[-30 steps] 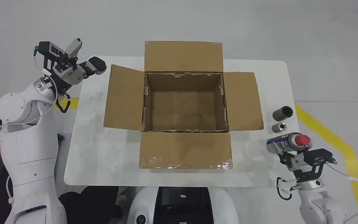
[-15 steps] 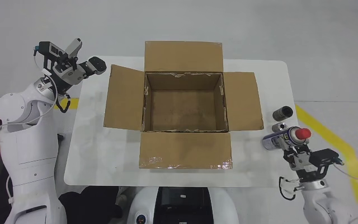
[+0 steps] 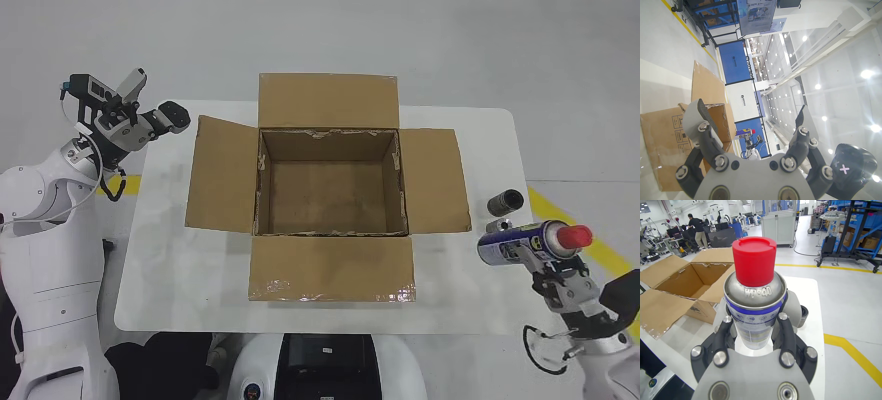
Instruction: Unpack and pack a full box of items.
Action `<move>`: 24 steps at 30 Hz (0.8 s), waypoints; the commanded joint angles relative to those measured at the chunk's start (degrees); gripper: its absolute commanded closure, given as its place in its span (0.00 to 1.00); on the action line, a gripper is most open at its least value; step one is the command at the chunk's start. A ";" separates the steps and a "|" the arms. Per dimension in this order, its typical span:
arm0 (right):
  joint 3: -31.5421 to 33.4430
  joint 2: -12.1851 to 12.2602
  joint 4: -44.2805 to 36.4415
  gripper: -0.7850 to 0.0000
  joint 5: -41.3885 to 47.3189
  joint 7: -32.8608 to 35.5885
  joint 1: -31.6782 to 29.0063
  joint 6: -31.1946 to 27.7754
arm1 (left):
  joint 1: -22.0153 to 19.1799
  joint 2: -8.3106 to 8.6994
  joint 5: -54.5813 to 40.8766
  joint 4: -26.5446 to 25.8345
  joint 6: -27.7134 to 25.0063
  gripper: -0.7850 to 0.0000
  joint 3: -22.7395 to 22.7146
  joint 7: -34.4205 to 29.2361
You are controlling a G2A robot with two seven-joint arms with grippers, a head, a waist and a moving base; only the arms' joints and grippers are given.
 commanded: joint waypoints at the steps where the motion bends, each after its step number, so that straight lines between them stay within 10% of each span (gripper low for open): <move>1: 1.19 0.09 -1.32 1.00 2.65 1.14 0.18 0.03 | 0.00 0.00 0.00 0.00 0.00 0.00 0.00 0.00; 24: -6.91 2.56 -11.68 1.00 14.32 20.22 18.70 1.47 | 0.00 0.00 0.00 0.00 0.00 0.00 0.00 0.00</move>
